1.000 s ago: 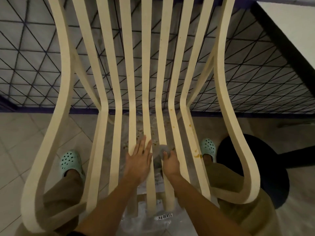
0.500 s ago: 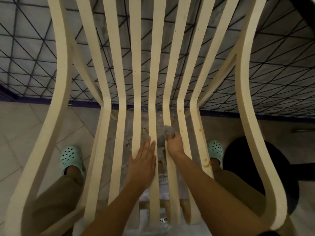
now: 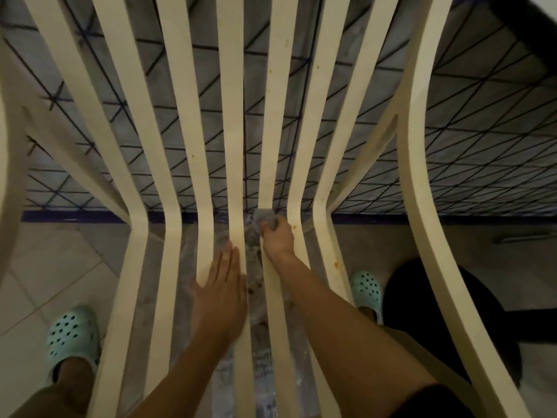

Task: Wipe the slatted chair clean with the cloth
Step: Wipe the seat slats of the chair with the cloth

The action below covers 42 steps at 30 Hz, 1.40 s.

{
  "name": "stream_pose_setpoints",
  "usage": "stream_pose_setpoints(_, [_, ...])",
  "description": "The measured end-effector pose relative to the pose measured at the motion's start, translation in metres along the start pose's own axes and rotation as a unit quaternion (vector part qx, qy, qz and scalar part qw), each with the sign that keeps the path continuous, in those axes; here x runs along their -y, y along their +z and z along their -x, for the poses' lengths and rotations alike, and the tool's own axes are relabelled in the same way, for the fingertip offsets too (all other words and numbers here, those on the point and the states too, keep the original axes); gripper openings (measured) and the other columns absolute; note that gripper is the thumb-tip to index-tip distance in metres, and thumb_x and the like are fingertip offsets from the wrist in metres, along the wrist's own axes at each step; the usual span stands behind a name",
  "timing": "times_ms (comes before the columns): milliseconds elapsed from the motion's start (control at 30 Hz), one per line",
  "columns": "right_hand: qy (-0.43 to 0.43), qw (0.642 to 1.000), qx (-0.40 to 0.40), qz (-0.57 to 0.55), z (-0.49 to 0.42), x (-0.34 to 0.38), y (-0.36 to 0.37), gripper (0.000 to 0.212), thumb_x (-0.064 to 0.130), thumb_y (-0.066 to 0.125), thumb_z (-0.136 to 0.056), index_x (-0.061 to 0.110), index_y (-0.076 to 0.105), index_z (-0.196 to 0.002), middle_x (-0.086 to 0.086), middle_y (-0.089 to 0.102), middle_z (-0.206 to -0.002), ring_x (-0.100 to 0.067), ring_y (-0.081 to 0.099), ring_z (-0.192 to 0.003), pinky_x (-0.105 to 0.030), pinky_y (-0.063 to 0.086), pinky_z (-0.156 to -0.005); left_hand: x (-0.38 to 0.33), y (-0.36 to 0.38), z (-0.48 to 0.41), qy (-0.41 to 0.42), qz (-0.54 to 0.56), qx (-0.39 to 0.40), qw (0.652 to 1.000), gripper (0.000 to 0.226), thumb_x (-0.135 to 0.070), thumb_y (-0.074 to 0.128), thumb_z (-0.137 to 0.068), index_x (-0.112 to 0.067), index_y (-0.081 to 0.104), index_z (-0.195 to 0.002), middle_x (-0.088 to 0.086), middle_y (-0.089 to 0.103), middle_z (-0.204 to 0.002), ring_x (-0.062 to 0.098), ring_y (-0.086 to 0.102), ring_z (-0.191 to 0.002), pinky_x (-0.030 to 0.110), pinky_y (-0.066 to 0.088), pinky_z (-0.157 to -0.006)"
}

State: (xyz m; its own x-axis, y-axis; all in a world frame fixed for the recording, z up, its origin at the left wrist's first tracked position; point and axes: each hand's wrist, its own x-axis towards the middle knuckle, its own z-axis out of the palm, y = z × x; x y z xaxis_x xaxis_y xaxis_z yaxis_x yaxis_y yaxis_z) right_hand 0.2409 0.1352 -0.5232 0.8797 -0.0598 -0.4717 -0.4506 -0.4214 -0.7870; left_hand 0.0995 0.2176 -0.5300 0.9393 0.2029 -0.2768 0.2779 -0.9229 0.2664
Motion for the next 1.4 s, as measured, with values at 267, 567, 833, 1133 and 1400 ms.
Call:
stream_pose_setpoints(267, [0.055,0.998,-0.009,-0.015,0.023,-0.014,-0.002,0.034,0.017,0.048,-0.099,0.002,0.054,-0.129,-0.018,0.060,-0.125,-0.033,0.056,-0.115,-0.034,0.045,-0.093,0.001,-0.007,0.001,-0.013,0.010,0.012,1.000,0.057,-0.041,0.006,-0.102,-0.024,-0.017,-0.152,-0.009,-0.024,-0.158,0.008,-0.016,-0.147,0.059,0.009,-0.116])
stream_pose_setpoints(567, [0.097,0.995,-0.006,-0.003,0.100,-0.064,-0.020,0.035,0.015,0.050,-0.097,0.001,0.055,-0.128,-0.019,0.060,-0.125,-0.035,0.058,-0.113,-0.034,0.047,-0.086,-0.021,-0.005,0.045,-0.024,-0.026,0.049,0.998,0.066,-0.030,0.024,-0.103,-0.014,-0.018,-0.151,0.001,-0.030,-0.157,0.020,-0.024,-0.146,0.063,-0.004,-0.115])
stream_pose_setpoints(833, [0.108,0.994,0.009,-0.001,0.194,-0.104,-0.038,0.035,0.017,0.052,-0.097,0.001,0.055,-0.127,-0.017,0.062,-0.123,-0.032,0.060,-0.112,-0.032,0.048,-0.084,-0.028,-0.001,0.131,-0.028,-0.017,0.059,0.998,0.067,-0.019,0.030,-0.101,-0.009,-0.010,-0.153,0.007,-0.022,-0.160,0.021,-0.019,-0.148,0.038,-0.007,-0.120])
stream_pose_setpoints(1133, [0.090,0.996,0.026,0.002,0.281,-0.142,-0.055,0.034,0.015,0.052,-0.097,0.006,0.055,-0.130,-0.014,0.065,-0.113,-0.025,0.062,-0.101,-0.030,0.050,-0.083,-0.026,0.003,0.206,-0.018,-0.054,0.097,0.994,0.063,-0.027,0.023,-0.103,-0.009,-0.013,-0.152,0.006,-0.024,-0.159,0.022,-0.025,-0.146,0.051,-0.002,-0.119])
stream_pose_setpoints(1400, [0.025,0.996,0.043,0.075,0.322,-0.158,-0.074,0.021,0.006,0.042,-0.099,0.011,0.059,-0.111,-0.008,0.064,-0.108,-0.015,0.057,-0.091,-0.014,0.042,-0.074,-0.022,0.004,0.218,-0.016,-0.047,0.119,0.992,0.064,-0.030,0.024,-0.104,-0.009,-0.012,-0.153,0.006,-0.024,-0.159,0.022,-0.022,-0.147,0.057,0.004,-0.118])
